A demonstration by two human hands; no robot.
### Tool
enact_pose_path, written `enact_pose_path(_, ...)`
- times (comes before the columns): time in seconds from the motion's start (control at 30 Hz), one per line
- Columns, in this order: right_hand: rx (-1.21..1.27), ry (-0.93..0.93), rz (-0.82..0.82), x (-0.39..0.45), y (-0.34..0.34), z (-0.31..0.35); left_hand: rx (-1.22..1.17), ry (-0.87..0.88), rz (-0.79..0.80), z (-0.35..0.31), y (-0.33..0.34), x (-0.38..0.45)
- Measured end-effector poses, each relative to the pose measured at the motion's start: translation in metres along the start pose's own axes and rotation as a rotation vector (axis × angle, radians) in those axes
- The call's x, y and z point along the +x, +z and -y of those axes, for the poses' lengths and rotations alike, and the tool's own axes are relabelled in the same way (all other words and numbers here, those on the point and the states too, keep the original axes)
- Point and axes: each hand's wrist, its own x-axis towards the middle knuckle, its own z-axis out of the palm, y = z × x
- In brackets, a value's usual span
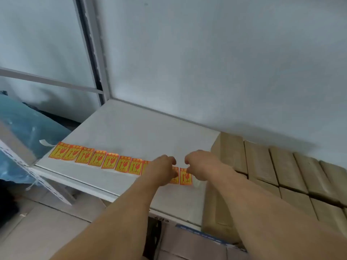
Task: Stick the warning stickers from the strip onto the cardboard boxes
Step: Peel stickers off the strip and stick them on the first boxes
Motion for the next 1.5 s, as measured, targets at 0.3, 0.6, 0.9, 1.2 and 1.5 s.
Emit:
enact_pose_path(0.3,0.019,0.106,0.122,0.028,0.021,0.003,0.067,-0.010,0.001,0.006,0.011,0.012)
enact_pose_path(0.6,0.186,0.051,0.030,0.024,0.025,-0.001,0.025,0.002,-0.024,0.007,0.014,0.010)
enact_pose_path(0.9,0.155,-0.037,-0.057,0.021,0.029,0.000,0.003,0.002,-0.035,0.008,0.015,0.009)
enact_pose_path(1.2,0.139,-0.048,-0.048,0.027,0.028,-0.001,0.000,-0.005,-0.021,0.008,0.016,0.009)
enact_pose_path(1.5,0.161,-0.100,-0.013,0.021,0.019,-0.007,0.004,-0.003,0.002,0.008,0.013,0.008)
